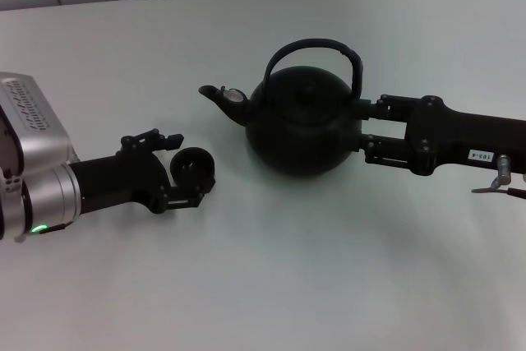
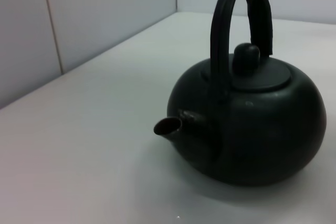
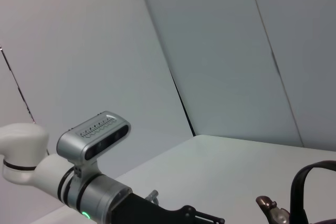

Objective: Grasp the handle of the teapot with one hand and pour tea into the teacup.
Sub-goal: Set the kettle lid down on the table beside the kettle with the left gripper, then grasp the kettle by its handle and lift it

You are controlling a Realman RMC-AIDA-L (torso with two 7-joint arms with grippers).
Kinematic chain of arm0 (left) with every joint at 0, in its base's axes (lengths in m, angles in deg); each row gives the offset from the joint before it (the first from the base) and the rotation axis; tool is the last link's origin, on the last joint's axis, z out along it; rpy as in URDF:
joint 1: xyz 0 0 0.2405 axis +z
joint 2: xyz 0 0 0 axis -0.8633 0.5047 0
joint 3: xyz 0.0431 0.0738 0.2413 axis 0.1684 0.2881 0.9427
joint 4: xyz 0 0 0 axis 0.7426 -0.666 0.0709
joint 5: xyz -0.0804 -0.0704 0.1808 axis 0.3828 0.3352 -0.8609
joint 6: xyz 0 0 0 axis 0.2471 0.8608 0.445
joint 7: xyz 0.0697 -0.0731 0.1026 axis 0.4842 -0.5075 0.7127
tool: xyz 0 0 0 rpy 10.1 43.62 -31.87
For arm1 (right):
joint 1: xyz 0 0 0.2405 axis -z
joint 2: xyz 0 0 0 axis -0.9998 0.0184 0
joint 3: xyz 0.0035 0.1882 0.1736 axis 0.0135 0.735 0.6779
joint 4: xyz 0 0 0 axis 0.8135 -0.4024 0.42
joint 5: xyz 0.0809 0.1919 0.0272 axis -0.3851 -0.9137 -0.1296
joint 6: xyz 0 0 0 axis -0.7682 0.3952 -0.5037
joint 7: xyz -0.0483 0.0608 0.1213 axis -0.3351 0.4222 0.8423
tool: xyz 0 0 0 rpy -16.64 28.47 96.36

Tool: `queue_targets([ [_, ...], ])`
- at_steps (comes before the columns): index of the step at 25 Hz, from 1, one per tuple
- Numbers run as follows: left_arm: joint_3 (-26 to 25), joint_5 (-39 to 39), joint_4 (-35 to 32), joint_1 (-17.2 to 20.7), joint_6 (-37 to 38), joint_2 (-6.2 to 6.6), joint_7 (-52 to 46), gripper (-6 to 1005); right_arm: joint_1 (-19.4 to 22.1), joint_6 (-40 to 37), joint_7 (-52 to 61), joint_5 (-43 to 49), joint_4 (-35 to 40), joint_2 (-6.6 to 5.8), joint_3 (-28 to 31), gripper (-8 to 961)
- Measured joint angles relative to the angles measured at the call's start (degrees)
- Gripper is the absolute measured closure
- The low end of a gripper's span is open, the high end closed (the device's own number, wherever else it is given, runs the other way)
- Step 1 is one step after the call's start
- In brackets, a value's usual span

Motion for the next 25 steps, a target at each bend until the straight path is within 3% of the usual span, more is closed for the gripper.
queue_targets([
  [5, -0.03, 0.06, -2.06, 1.12, 0.18, 0.12, -0.1, 128, 0.05, 0.11, 0.0, 0.0, 0.08, -0.08, 0.01, 332],
  [10, -0.99, 0.1, -6.75, 4.64, 5.04, 0.28, 0.6, 127, 0.13, 0.13, -0.02, 0.0, -0.06, -0.09, 0.0, 332],
  [11, -3.19, 0.15, -8.06, 5.87, 8.75, 0.33, 1.13, 127, 0.14, 0.16, -0.17, 0.0, -0.18, -0.09, -0.01, 332],
  [13, -3.19, 0.15, -8.06, 5.87, 8.75, 0.33, 1.13, 127, 0.17, 0.23, -0.27, 0.0, -0.28, -0.09, 0.0, 332],
  [15, -7.93, 0.11, -8.75, 6.91, 15.54, 0.47, 1.87, 127, 0.22, 0.7, -0.35, 0.0, -0.46, -0.09, -0.01, 331],
  [16, -12.36, -0.43, -8.8, 7.29, 22.88, 0.9, 2.79, 127, 0.37, 1.44, -0.4, 0.0, -0.57, -0.09, -0.01, 331],
  [17, -12.36, -0.43, -8.8, 7.29, 22.88, 0.9, 2.79, 127, 0.37, 1.44, -0.4, 0.0, -0.57, -0.09, -0.01, 331],
  [20, -17.02, -1.09, -8.87, 7.88, 31.76, 2.67, 4.5, 127, 0.72, 2.79, -0.48, 0.0, -0.62, -0.07, 0.11, 331],
  [21, -19.05, -1.16, -8.91, 8.18, 35.88, 4.27, 4.53, 127, 0.91, 3.95, -0.67, 0.0, -0.84, 0.01, 0.39, 331],
  [25, -20.2, -2.16, -8.87, 8.72, 38.16, 6.07, 3.77, 126, 1.02, 5.92, -1.68, 0.01, -2.0, 0.07, 0.65, 332],
])
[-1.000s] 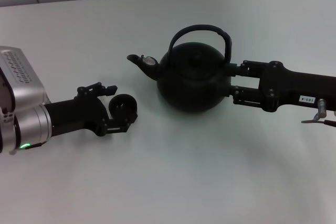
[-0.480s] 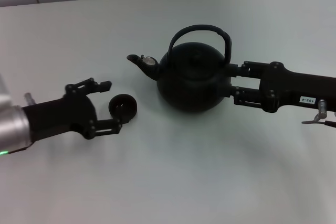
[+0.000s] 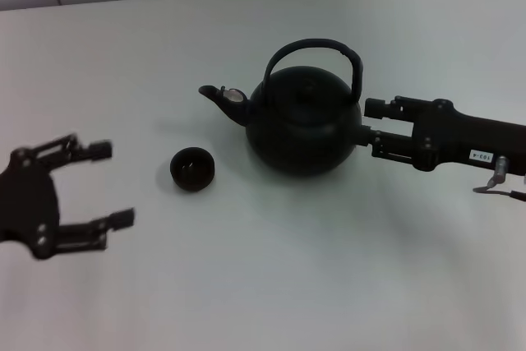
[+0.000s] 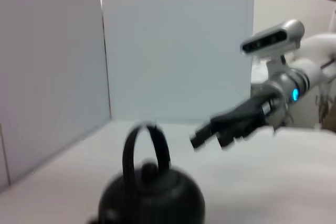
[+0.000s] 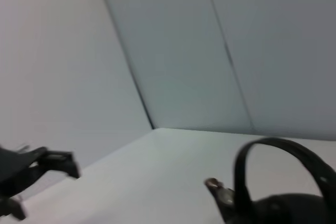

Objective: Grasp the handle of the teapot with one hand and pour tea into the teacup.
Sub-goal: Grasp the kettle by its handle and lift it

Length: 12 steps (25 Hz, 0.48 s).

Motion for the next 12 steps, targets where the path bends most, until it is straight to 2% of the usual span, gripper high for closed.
queue_targets([
  [1, -0.28, -2.28, -0.24, 0.27, -0.04, 0.58, -0.67, 126, 0.01, 1.33, -0.72, 0.0, -0.69, 0.01, 0.0, 332],
  [4, -1.3, -6.9, -0.92, 0.26, -0.12, 0.86, -1.33, 126, 0.01, 2.04, -1.24, 0.0, -1.17, 0.02, 0.02, 332],
  [6, -4.75, -13.61, -1.99, -0.22, -0.1, 0.57, -2.59, 127, 0.01, 2.32, -1.47, 0.0, -1.56, 0.02, 0.12, 332],
  [10, -8.25, -18.12, -3.68, -0.56, 0.09, -0.14, -3.96, 128, 0.01, 2.39, -1.59, 0.0, -1.84, 0.07, 0.79, 331],
  [12, -8.64, -18.64, -4.03, -0.52, 0.1, -0.31, -4.09, 128, -0.31, 2.63, -3.34, -0.54, -3.57, 0.18, 3.08, 331],
])
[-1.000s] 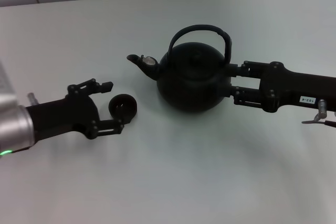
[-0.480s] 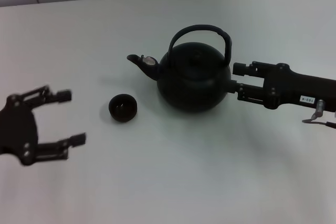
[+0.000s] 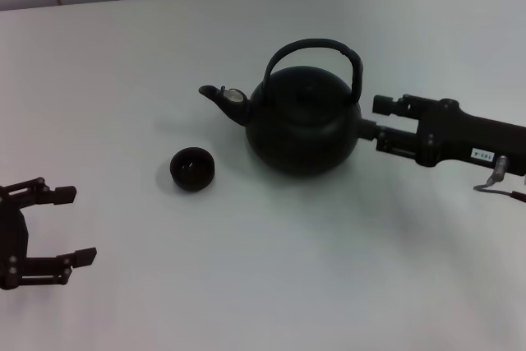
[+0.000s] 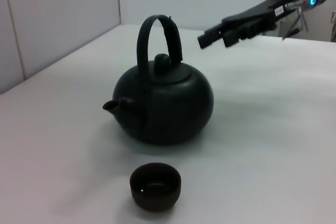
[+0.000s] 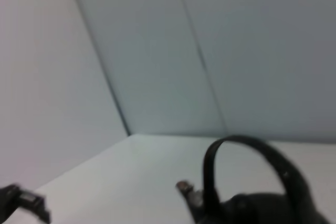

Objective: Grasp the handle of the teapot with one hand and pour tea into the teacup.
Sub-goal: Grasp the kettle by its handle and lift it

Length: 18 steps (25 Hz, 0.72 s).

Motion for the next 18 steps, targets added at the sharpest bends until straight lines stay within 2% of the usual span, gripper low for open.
queue_targets([
  [10, -0.54, -0.77, -1.06, 0.54, -0.12, -0.71, 0.39, 128, -0.48, 5.54, -7.44, -8.0, -6.87, -0.03, 2.24, 332],
  [18, -0.59, -0.84, -1.27, 0.56, 0.17, -1.02, 0.48, 128, -3.94, 8.89, -11.43, -8.78, -11.88, -0.03, 1.8, 331],
])
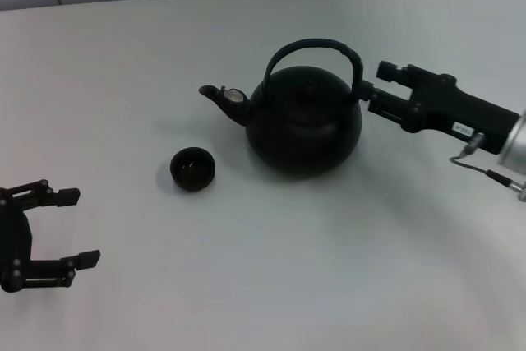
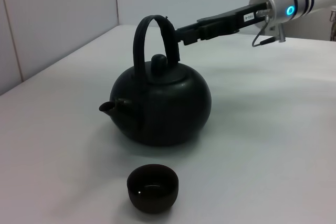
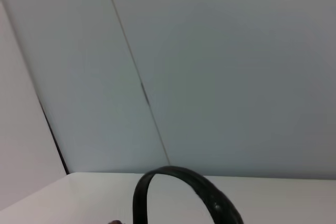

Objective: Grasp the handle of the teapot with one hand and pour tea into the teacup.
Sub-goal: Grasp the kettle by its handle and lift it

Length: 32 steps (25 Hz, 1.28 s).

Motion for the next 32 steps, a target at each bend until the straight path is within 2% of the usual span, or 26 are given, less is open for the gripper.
queue_targets([
  [11, -0.01, -0.33, -0.09, -0.02, -0.37, -0.3, 0.05, 129, -4.6, 6.6, -0.95, -1.51, -4.41, 0.1, 0.34, 331],
  [16, -0.01, -0.35, -0.09, -0.02, -0.48, -0.31, 0.12, 129, -4.94, 8.2, -0.96, -4.35, -5.05, 0.15, 0.04, 332],
  [21, -0.01, -0.36, -0.06, -0.26, -1.06, -0.31, 0.17, 129, -5.17, 8.38, -0.96, -4.65, -5.17, 0.11, -0.11, 332],
  [32, -0.01, -0.36, 0.0, -0.54, -2.39, -0.46, 0.19, 129, -6.13, 6.93, -6.48, -7.17, -6.64, 0.17, -0.25, 411],
])
